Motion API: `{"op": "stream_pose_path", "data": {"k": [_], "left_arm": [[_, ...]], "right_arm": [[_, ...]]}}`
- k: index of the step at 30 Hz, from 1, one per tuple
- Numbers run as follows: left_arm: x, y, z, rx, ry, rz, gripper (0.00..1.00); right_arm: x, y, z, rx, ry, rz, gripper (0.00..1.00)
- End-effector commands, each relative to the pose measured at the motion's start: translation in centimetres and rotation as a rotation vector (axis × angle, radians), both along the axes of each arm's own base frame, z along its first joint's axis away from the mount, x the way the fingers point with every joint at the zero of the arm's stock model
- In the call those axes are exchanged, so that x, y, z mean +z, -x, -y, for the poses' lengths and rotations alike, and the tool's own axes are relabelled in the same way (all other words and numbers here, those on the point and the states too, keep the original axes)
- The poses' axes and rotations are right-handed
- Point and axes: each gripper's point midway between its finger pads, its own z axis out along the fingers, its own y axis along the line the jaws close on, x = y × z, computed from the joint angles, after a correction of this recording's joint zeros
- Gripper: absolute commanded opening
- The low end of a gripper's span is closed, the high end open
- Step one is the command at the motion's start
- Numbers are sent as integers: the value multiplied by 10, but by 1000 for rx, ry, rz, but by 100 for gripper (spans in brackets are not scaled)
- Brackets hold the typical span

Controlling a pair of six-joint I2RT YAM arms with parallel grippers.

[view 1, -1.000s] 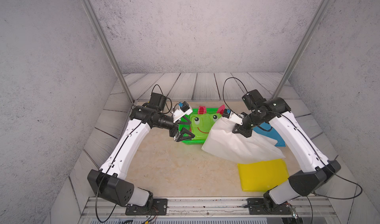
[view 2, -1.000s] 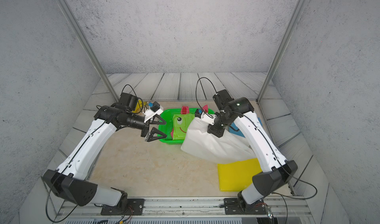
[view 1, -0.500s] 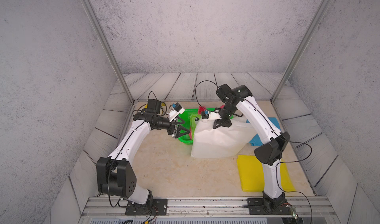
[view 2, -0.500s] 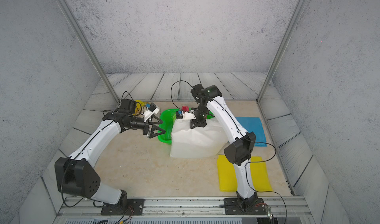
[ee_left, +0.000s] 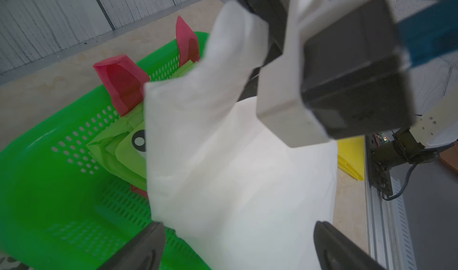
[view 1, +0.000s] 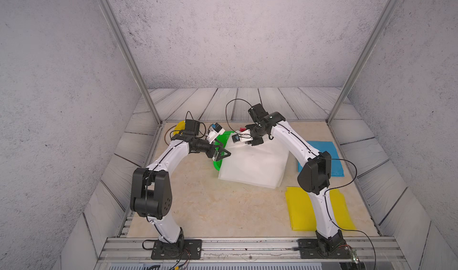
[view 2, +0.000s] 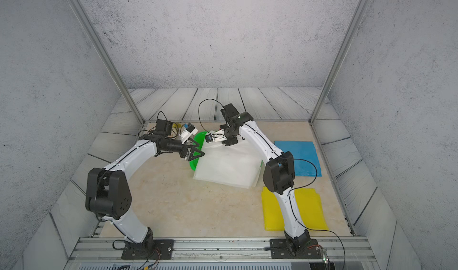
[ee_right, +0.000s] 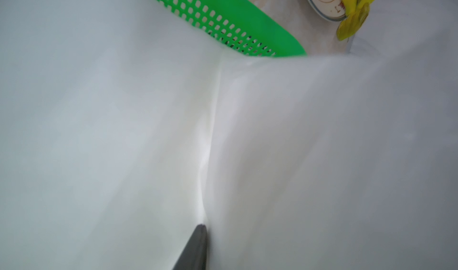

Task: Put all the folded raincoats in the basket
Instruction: Place the raincoat in the basket.

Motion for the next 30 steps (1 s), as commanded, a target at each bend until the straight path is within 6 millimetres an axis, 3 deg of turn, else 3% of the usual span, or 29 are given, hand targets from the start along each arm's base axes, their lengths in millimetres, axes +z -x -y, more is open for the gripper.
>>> {"op": "stream_pose_path", "data": {"k": [1, 3, 4, 7, 11, 13, 16, 18, 22, 27, 30], "left_arm": [[1, -18, -4, 47, -25, 45, 100], [-7, -24, -7, 75, -45, 49, 100], [-11, -27, -9, 92, -56, 47, 99], [-19, -29, -11, 106, -76, 47, 99], [-21, -24, -13, 93, -101, 49, 99], [-19, -22, -15, 93, -110, 42, 99], [-17, -24, -16, 118, -132, 11, 99], [-19, -20, -13, 112, -146, -22, 99], [-9, 11, 2, -19, -114, -6, 98], [15, 50, 31, -299, -168, 265, 100], [15, 62, 58, -454, -216, 368, 100]], "right_arm": [[2, -33, -32, 49, -91, 153, 47], [3, -50, -38, 15, -115, 208, 68], [5, -63, -40, -27, -135, 246, 73], [28, -81, -39, -186, -214, 263, 77], [62, -51, -27, -296, -311, 97, 84], [89, -36, -16, -417, -407, 21, 87], [123, -36, 21, -808, -607, -45, 92], [132, -33, 65, -1160, -750, -92, 89], [109, 15, 129, -1595, -781, -280, 88], [80, 91, 175, -1833, -819, -575, 92], [62, 124, 197, -1929, -921, -805, 93]]}}
